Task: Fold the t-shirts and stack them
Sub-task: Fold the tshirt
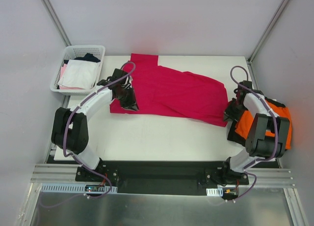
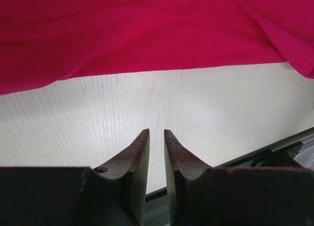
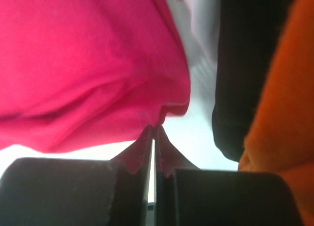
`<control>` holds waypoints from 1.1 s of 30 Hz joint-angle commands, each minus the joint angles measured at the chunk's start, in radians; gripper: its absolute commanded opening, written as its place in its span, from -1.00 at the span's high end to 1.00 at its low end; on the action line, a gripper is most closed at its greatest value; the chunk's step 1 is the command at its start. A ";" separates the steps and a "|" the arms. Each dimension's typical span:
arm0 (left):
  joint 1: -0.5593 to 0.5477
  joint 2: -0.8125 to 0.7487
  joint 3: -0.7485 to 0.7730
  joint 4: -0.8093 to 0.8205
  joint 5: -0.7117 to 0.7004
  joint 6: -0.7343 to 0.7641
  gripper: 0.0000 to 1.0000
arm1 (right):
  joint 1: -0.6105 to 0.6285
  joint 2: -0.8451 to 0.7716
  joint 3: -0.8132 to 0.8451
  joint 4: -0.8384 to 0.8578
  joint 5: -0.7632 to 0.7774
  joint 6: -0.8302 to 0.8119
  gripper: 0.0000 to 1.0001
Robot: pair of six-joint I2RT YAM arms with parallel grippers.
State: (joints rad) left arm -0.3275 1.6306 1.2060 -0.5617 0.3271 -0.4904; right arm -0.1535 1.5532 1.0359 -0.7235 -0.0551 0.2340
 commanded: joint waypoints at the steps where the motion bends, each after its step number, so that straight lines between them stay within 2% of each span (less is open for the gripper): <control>1: -0.004 -0.064 -0.022 -0.014 -0.029 0.004 0.63 | -0.011 0.062 0.084 -0.013 0.047 -0.013 0.98; 9: -0.004 -0.064 -0.025 -0.014 -0.026 0.003 0.63 | -0.027 0.100 0.208 -0.033 0.044 -0.013 0.97; 17: -0.004 -0.049 -0.016 -0.012 -0.017 -0.005 0.63 | -0.027 0.094 0.248 -0.034 -0.028 0.039 0.98; 25: -0.004 -0.055 -0.025 -0.014 -0.023 -0.008 0.63 | -0.026 0.058 0.176 -0.033 -0.022 0.028 0.98; 33: -0.004 -0.068 -0.042 -0.012 -0.030 -0.010 0.62 | -0.026 -0.024 0.011 -0.011 -0.032 0.030 0.98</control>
State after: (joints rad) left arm -0.3275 1.6073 1.1744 -0.5625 0.3073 -0.4911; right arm -0.1772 1.6115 1.1164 -0.7376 -0.0769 0.2607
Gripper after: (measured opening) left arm 0.186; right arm 0.021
